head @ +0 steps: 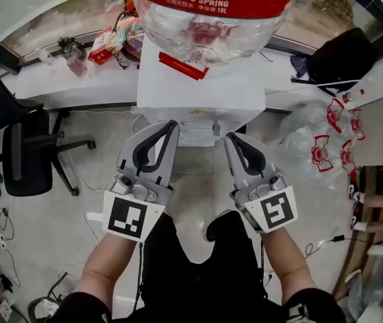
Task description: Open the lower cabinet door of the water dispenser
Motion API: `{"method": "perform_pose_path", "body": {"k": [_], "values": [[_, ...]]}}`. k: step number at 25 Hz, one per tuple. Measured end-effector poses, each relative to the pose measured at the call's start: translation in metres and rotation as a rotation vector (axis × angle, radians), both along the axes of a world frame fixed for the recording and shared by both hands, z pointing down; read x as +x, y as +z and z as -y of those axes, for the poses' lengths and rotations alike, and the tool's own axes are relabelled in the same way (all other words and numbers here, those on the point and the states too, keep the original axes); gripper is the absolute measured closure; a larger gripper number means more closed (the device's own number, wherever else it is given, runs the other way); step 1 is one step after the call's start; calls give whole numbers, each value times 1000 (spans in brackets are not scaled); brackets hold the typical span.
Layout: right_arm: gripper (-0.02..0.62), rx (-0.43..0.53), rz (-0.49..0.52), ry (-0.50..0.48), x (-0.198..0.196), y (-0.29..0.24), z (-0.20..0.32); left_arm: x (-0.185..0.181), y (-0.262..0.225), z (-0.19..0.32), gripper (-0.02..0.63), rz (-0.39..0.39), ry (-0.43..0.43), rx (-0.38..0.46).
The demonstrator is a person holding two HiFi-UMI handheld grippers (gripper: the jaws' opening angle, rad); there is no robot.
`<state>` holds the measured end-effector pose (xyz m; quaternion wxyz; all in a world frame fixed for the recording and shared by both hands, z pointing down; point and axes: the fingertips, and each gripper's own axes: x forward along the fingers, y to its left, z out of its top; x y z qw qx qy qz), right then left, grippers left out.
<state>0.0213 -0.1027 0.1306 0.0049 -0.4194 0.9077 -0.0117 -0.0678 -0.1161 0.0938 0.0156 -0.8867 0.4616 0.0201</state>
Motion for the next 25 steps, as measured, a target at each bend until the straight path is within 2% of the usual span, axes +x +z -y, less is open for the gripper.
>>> {"method": "perform_pose_path", "body": {"k": [10,14,25], "values": [[591,9,-6,64,21,-112,2,4,-114,4,598,-33,6,17],[591,-2,-53,71,27,-145,-2,2,-161,-2,597,-47,7,28],[591,21,-36,107,13,-231,-7,-32,-256,-19,597,-102,27,103]]}}
